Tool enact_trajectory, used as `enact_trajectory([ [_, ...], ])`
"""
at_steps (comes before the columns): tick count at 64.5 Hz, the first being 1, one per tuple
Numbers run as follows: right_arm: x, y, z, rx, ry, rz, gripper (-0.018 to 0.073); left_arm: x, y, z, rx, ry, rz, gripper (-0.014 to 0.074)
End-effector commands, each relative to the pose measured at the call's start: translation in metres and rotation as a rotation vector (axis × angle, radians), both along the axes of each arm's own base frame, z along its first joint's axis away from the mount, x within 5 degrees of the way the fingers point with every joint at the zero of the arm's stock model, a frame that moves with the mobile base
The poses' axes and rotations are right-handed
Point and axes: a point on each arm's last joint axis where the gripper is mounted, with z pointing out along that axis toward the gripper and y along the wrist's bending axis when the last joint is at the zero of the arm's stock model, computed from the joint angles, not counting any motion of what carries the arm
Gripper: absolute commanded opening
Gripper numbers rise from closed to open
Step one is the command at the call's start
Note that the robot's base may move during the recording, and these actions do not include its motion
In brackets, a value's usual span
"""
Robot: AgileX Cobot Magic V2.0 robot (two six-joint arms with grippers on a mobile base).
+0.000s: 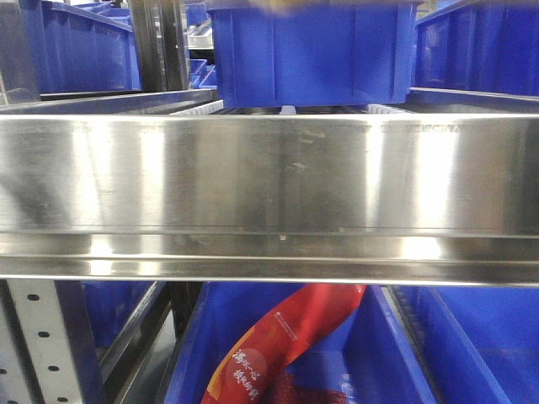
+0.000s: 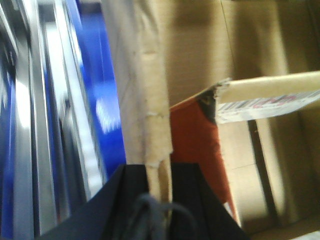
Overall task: Stack two boxes on right shelf middle
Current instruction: 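Lower the boxes onto the middle shelf with both grippers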
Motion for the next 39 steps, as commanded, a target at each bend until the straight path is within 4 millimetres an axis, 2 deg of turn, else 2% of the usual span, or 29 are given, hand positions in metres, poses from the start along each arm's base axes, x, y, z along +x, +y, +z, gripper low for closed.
enact_trajectory([
  [1,0.015,0.001,-0.008,-0.018,0.029,0.0,-0.0154,0.015,-0.008,-0.009,0.007,-0.003,-0.002,-0.0111],
  [10,0.044,0.005,-0.033,-0.033,0.125,0.003,-0.0154,0.031,-0.013,-0.028,0.048,0.038,0.011,-0.0111],
  [20,0.067,0.009,-0.053,-0.043,0.192,0.004,-0.0146,0.043,-0.016,-0.04,0.077,0.064,0.021,-0.0111],
  [27,0.073,0.01,-0.06,-0.046,0.212,0.004,-0.0075,0.048,-0.018,-0.046,0.083,0.078,0.02,-0.0094],
  [34,0.074,0.01,-0.06,-0.047,0.213,0.004,0.0092,0.049,-0.019,-0.048,0.084,0.083,0.019,0.0049],
  [38,0.074,0.01,-0.06,-0.046,0.212,0.004,0.0247,0.049,-0.019,-0.048,0.083,0.083,0.019,0.0194],
  [39,0.073,0.01,-0.06,-0.046,0.21,0.004,0.0284,0.049,-0.019,-0.048,0.083,0.083,0.019,0.0261],
])
